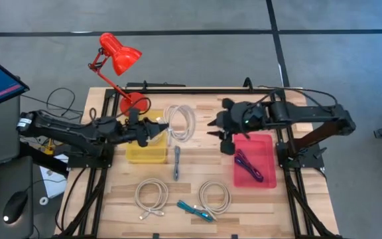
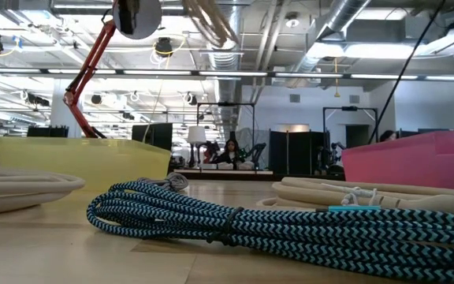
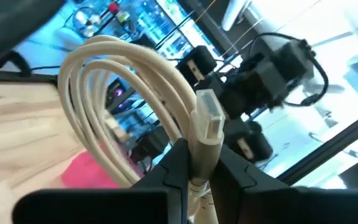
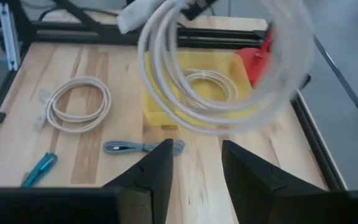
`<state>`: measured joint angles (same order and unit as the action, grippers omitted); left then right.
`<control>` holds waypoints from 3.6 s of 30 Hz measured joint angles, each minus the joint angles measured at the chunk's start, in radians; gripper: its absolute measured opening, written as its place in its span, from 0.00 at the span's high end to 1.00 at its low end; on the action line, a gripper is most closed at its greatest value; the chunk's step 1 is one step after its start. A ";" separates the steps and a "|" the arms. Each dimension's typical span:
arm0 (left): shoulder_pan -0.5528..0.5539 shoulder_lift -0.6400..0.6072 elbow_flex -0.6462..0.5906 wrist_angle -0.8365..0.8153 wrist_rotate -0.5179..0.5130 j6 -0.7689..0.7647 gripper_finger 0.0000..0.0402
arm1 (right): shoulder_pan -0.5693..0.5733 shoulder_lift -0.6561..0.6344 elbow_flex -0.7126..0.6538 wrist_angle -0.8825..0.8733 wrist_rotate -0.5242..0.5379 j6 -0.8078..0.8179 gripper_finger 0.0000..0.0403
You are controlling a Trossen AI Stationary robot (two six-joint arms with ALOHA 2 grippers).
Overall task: Pick & Place USB Port
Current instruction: Put the brown HDMI cable into the yellow bin, then put the black and white charger cable into the pink bin
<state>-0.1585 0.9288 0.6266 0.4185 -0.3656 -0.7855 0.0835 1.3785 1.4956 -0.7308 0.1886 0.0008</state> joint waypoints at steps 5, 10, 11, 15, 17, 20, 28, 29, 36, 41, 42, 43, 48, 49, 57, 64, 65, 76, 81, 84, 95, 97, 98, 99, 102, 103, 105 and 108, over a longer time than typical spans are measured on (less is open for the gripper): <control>0.000 -0.114 0.000 -0.233 -0.012 -0.004 0.90 | -0.035 -0.067 0.000 -0.054 0.002 0.050 0.70; -0.012 -0.190 -0.001 -0.441 -0.027 -0.011 0.90 | -0.063 -0.120 0.000 -0.096 0.086 0.079 0.72; -0.015 -0.200 -0.001 -0.478 -0.027 -0.012 0.90 | -0.069 -0.128 0.000 -0.108 0.104 0.079 0.72; -0.027 -0.223 -0.001 -0.651 -0.030 -0.045 0.90 | -0.094 -0.150 0.000 -0.122 0.138 0.080 0.72; -0.035 -0.223 -0.001 -0.734 -0.030 -0.054 0.90 | -0.106 -0.153 0.000 -0.123 0.138 0.080 0.72; -0.042 -0.218 -0.001 -0.836 -0.030 -0.057 0.90 | -0.122 -0.153 0.000 -0.124 0.138 0.080 0.72; -0.042 -0.215 -0.001 -1.010 -0.025 -0.061 0.90 | -0.140 -0.115 0.000 -0.133 0.137 0.080 0.72; -0.042 -0.215 -0.001 -1.017 -0.021 -0.061 0.90 | -0.140 -0.113 0.000 -0.134 0.137 0.080 0.72; -0.042 -0.199 -0.001 -1.105 0.000 -0.061 0.90 | -0.139 -0.094 -0.002 -0.156 0.140 0.080 0.72; -0.042 -0.183 -0.001 -1.140 0.001 -0.061 0.90 | -0.139 -0.095 -0.001 -0.157 0.151 0.080 0.72; -0.042 -0.182 -0.001 -1.144 0.001 -0.061 0.90 | -0.139 -0.095 -0.001 -0.157 0.152 0.080 0.72; -0.042 -0.180 -0.001 -1.142 0.001 -0.061 0.90 | -0.139 -0.096 -0.001 -0.156 0.152 0.080 0.72; -0.042 -0.178 -0.001 -1.143 0.001 -0.061 0.87 | -0.139 -0.096 -0.001 -0.156 0.152 0.079 0.72; -0.042 -0.178 -0.001 -1.144 0.001 -0.061 0.86 | -0.139 -0.096 -0.001 -0.156 0.152 0.079 0.72; -0.042 -0.178 -0.001 -1.144 0.000 -0.017 0.82 | -0.139 -0.096 -0.001 -0.156 0.153 0.077 0.72; -0.039 -0.178 -0.001 -1.143 0.000 0.048 0.82 | -0.138 -0.096 -0.001 -0.156 0.153 0.070 0.72; -0.037 -0.182 -0.001 -1.144 0.000 0.049 0.82 | -0.138 -0.096 -0.001 -0.156 0.153 0.070 0.72; 0.015 -0.207 0.002 -1.128 0.088 0.046 0.81 | -0.139 -0.096 -0.001 -0.156 0.153 0.068 0.72; 0.040 -0.201 0.002 -1.128 0.111 0.057 0.81 | -0.138 -0.096 -0.001 -0.156 0.153 0.069 0.72; 0.060 -0.193 0.002 -1.128 0.114 0.099 0.81 | -0.139 -0.096 -0.001 -0.156 0.153 0.069 0.72; 0.146 -0.116 0.001 -1.111 0.141 0.120 0.47 | -0.138 -0.096 -0.001 -0.159 0.153 0.071 0.72; 0.146 -0.114 0.001 -1.109 0.143 0.120 0.42 | -0.139 -0.096 -0.001 -0.160 0.153 0.071 0.72; 0.146 -0.114 0.001 -1.109 0.143 0.122 0.41 | -0.139 -0.096 -0.001 -0.160 0.153 0.071 0.72; 0.146 -0.115 0.001 -1.109 0.143 0.130 0.40 | -0.139 -0.096 -0.001 -0.160 0.153 0.070 0.72; 0.146 -0.132 0.001 -1.109 0.144 0.182 0.39 | -0.149 -0.096 -0.001 -0.161 0.153 0.070 0.72; 0.146 -0.137 0.001 -1.110 0.143 0.202 0.39 | -0.153 -0.096 -0.001 -0.163 0.153 0.070 0.72; 0.148 -0.150 0.001 -1.110 0.143 0.227 0.39 | -0.164 -0.096 -0.001 -0.166 0.153 0.070 0.72; 0.147 -0.177 0.001 -1.110 0.129 0.232 0.39 | -0.180 -0.096 -0.001 -0.169 0.153 0.070 0.72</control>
<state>-0.0113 0.7523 0.6273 -0.6914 -0.2368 -0.5530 -0.0963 1.2827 1.4948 -0.9001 0.3412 0.0708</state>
